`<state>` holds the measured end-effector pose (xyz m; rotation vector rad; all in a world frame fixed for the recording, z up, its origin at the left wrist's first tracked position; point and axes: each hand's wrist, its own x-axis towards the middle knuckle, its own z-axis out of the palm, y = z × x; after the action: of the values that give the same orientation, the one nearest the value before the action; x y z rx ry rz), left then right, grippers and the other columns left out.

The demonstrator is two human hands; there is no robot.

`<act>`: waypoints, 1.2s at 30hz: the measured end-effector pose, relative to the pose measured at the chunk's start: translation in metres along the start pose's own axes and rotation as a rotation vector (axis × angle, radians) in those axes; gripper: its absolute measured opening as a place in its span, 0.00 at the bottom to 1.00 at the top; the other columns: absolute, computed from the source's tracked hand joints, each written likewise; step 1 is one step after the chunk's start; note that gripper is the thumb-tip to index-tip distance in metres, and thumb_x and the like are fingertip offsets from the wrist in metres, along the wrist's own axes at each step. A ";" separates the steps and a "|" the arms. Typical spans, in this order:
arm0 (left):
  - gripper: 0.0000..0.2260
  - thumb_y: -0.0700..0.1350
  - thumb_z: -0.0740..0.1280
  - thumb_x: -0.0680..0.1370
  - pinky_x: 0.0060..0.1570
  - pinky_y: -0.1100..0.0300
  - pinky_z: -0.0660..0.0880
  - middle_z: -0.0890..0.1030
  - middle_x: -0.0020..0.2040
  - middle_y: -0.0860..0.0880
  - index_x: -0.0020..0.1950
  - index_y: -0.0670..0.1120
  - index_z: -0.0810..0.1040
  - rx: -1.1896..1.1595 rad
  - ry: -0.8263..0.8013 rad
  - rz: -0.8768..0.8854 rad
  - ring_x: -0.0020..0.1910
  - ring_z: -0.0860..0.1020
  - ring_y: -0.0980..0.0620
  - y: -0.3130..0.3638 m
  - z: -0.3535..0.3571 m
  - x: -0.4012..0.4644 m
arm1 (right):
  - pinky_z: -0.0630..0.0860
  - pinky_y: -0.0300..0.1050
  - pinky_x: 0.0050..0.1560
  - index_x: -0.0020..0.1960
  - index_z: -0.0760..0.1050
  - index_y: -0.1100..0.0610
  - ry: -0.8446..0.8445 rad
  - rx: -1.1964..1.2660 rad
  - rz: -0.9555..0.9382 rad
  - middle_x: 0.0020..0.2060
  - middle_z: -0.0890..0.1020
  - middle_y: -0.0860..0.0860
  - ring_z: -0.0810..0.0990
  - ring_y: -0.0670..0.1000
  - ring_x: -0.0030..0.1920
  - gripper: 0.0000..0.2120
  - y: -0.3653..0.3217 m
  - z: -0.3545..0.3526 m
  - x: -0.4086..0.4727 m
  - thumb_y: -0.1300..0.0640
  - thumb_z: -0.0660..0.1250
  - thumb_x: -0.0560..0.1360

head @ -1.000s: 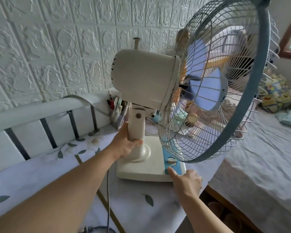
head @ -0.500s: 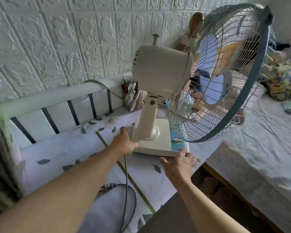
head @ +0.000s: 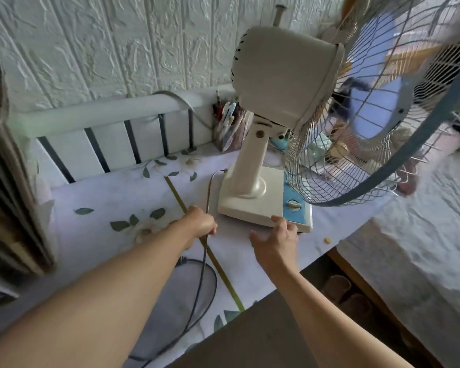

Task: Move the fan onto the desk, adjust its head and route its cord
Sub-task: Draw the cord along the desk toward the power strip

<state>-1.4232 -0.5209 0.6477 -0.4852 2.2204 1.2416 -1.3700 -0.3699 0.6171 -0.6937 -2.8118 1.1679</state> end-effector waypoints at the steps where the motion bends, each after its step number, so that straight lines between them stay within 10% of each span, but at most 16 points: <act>1: 0.09 0.35 0.59 0.78 0.24 0.65 0.70 0.76 0.37 0.45 0.39 0.40 0.73 -0.010 0.011 0.007 0.32 0.74 0.52 -0.002 -0.002 -0.005 | 0.67 0.51 0.63 0.69 0.64 0.56 -0.027 0.015 -0.008 0.63 0.67 0.57 0.66 0.57 0.64 0.27 -0.002 -0.002 -0.002 0.51 0.67 0.73; 9: 0.07 0.36 0.61 0.77 0.28 0.63 0.69 0.75 0.31 0.44 0.39 0.40 0.73 0.001 0.087 0.012 0.26 0.74 0.50 -0.005 -0.061 -0.090 | 0.70 0.41 0.49 0.60 0.74 0.56 -0.225 0.158 -0.196 0.61 0.72 0.56 0.71 0.50 0.48 0.15 -0.062 -0.023 -0.030 0.63 0.63 0.75; 13: 0.08 0.37 0.65 0.76 0.23 0.68 0.67 0.76 0.24 0.47 0.36 0.39 0.76 0.009 0.195 0.020 0.15 0.71 0.56 -0.004 -0.091 -0.133 | 0.76 0.48 0.57 0.63 0.72 0.56 -0.306 0.162 -0.297 0.63 0.72 0.57 0.76 0.55 0.54 0.17 -0.096 -0.035 -0.052 0.62 0.63 0.75; 22: 0.06 0.39 0.67 0.73 0.31 0.65 0.71 0.82 0.33 0.48 0.44 0.40 0.83 0.184 0.273 0.132 0.28 0.76 0.55 -0.006 -0.129 -0.210 | 0.76 0.39 0.46 0.67 0.71 0.52 -0.434 0.008 -0.547 0.68 0.70 0.54 0.74 0.55 0.63 0.20 -0.155 -0.040 -0.103 0.60 0.64 0.76; 25: 0.06 0.37 0.65 0.75 0.27 0.69 0.73 0.81 0.31 0.47 0.44 0.37 0.82 0.127 0.269 0.193 0.23 0.78 0.59 -0.006 -0.143 -0.226 | 0.71 0.42 0.59 0.64 0.75 0.50 -0.425 -0.065 -0.644 0.67 0.71 0.51 0.68 0.54 0.67 0.18 -0.169 -0.038 -0.114 0.61 0.64 0.76; 36: 0.06 0.34 0.63 0.76 0.36 0.62 0.71 0.83 0.38 0.49 0.49 0.44 0.74 0.015 0.315 0.236 0.32 0.77 0.54 -0.027 -0.154 -0.253 | 0.72 0.35 0.32 0.57 0.79 0.52 -0.592 0.048 -0.547 0.49 0.81 0.49 0.77 0.46 0.40 0.15 -0.172 -0.055 -0.139 0.58 0.73 0.71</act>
<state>-1.2533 -0.6555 0.8512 -0.4481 2.6127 1.3419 -1.3020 -0.4963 0.7943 0.4975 -3.0586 1.4807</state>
